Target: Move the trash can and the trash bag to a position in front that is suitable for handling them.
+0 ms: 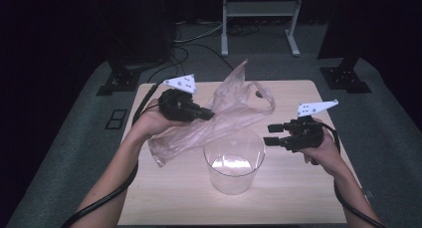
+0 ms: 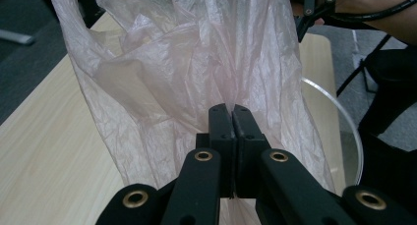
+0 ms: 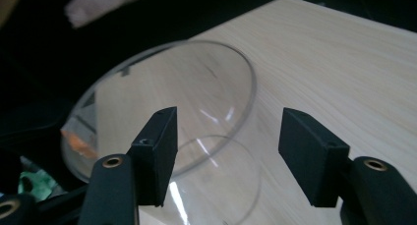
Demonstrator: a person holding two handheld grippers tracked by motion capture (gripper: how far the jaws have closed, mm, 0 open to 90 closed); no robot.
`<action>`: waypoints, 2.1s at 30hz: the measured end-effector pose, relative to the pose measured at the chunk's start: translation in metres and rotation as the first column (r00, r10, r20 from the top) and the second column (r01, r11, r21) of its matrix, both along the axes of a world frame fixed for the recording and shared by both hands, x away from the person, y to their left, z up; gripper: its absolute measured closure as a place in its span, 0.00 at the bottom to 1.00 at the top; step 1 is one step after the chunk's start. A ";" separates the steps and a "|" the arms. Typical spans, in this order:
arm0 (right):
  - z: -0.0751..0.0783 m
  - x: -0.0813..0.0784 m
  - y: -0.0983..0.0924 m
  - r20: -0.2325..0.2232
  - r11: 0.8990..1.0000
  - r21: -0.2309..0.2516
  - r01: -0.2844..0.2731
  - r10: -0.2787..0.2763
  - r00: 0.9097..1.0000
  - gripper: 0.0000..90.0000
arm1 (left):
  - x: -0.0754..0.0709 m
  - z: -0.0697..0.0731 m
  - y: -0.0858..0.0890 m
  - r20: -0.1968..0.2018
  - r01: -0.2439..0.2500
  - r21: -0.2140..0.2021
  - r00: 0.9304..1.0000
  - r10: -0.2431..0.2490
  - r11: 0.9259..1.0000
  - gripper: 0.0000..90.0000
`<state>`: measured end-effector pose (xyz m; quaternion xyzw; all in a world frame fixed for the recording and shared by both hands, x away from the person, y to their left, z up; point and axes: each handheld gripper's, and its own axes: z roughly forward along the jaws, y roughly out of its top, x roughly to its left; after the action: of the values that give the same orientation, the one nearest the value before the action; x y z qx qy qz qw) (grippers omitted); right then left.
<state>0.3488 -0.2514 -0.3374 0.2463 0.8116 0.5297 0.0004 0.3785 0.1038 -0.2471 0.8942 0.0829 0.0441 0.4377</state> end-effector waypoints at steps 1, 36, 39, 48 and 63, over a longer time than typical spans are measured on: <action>0.004 -0.001 0.002 -0.001 1.000 0.004 -0.025 0.025 1.000 0.46 | 0.001 0.000 -0.006 -0.002 0.014 0.002 1.000 -0.014 1.000 0.98; 0.054 -0.021 -0.023 0.149 0.998 -0.006 0.062 -0.060 0.987 0.42 | 0.008 -0.007 -0.115 -0.006 0.198 -0.028 0.980 -0.198 0.980 0.72; 0.045 -0.017 -0.015 0.132 0.999 -0.018 0.046 -0.044 0.990 0.42 | 0.005 -0.013 -0.100 -0.024 0.181 -0.018 0.983 -0.182 0.983 0.69; 0.035 -0.016 -0.012 0.110 0.999 -0.026 0.029 -0.026 0.994 0.42 | -0.008 -0.026 -0.060 -0.053 0.124 0.062 0.991 -0.121 0.990 0.61; 0.029 -0.018 -0.015 0.105 0.999 -0.028 0.029 -0.025 0.994 0.42 | -0.015 -0.062 -0.049 -0.076 0.089 0.232 0.994 -0.073 0.969 0.52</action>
<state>0.3310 -0.2666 -0.3081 0.2291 0.8149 0.5297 0.0539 0.3638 0.0548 -0.3087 0.9434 0.0549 0.0059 0.3271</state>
